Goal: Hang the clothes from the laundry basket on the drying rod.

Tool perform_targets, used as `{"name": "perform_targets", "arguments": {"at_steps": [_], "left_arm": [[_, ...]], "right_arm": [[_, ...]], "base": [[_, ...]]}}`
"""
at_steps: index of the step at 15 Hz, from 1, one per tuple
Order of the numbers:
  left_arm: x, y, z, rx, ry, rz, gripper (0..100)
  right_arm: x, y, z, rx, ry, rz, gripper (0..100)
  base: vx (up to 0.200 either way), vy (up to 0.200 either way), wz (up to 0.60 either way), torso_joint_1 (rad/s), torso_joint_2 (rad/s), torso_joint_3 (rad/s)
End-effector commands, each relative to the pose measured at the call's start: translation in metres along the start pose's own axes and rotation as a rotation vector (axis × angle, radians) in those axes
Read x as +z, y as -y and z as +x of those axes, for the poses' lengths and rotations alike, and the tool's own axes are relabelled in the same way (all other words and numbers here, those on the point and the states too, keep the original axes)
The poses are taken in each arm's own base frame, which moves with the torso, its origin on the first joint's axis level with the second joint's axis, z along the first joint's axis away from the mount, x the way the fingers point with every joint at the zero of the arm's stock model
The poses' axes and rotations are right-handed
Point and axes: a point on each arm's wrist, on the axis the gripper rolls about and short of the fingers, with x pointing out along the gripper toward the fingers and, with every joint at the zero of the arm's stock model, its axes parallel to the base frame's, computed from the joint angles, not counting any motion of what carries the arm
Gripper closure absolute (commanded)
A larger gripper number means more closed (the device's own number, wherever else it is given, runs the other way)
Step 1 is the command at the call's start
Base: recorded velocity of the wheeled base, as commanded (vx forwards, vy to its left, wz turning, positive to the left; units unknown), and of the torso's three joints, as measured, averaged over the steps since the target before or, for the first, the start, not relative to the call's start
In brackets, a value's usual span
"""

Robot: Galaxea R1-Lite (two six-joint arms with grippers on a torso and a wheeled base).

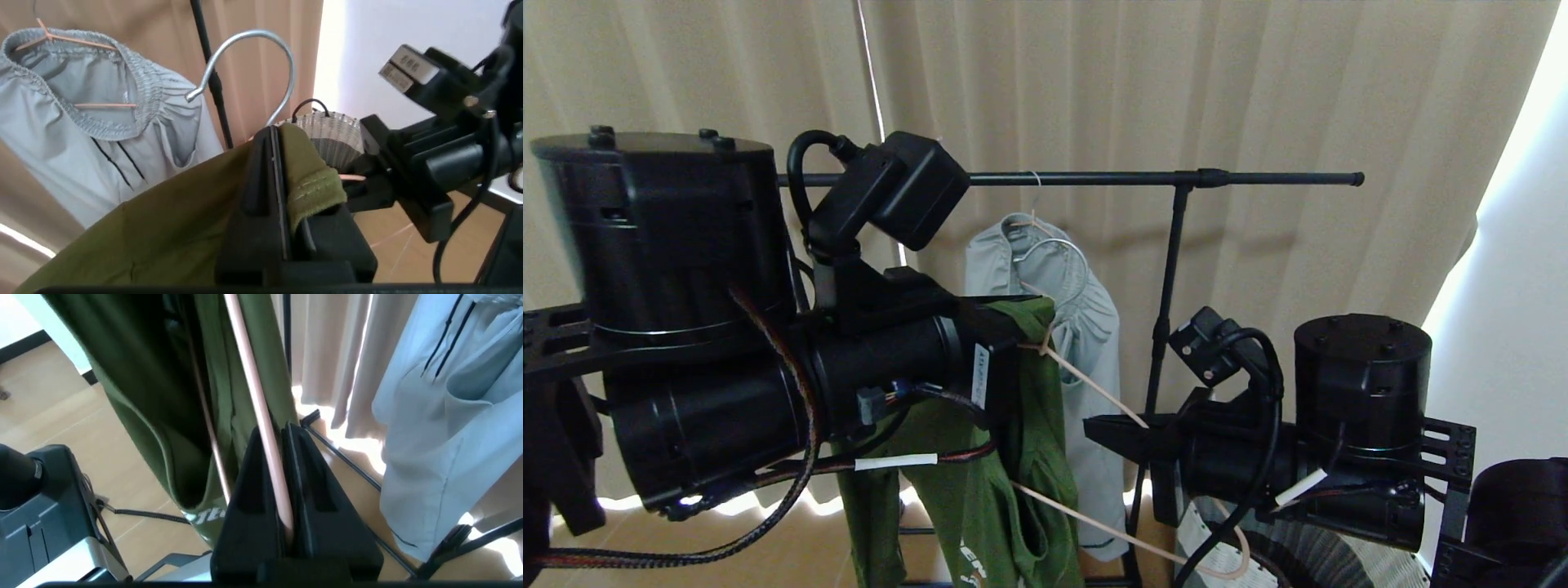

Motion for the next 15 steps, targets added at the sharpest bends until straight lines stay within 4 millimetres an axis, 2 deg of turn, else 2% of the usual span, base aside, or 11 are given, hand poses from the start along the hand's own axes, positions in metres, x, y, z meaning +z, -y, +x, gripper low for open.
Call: {"name": "perform_targets", "arguments": {"at_steps": [1,2,11,12,15], "left_arm": [[-0.002,0.000,-0.002,0.000,-0.004,0.000,100],[-0.003,0.000,-0.003,0.000,-0.007,0.002,0],[0.000,-0.004,-0.013,0.018,0.014,0.012,0],[-0.003,-0.011,-0.021,0.047,0.009,0.069,0],[-0.013,-0.014,-0.030,0.050,-0.015,0.179,0]], "right_arm": [[0.001,0.000,0.000,0.002,0.005,0.000,100],[0.002,0.002,0.000,-0.002,0.008,0.002,100],[0.005,0.007,-0.004,-0.026,0.025,0.008,100],[0.008,0.011,-0.007,-0.038,0.036,0.010,100],[0.011,0.016,-0.008,-0.058,0.048,0.013,100]], "base": [[0.000,0.000,0.00,0.000,0.00,0.000],[0.000,0.000,0.00,0.000,0.00,0.000],[0.000,0.000,0.00,0.000,0.00,0.000],[0.000,0.000,0.00,0.000,0.00,0.000],[0.000,0.000,0.00,0.000,0.00,0.000]]}}
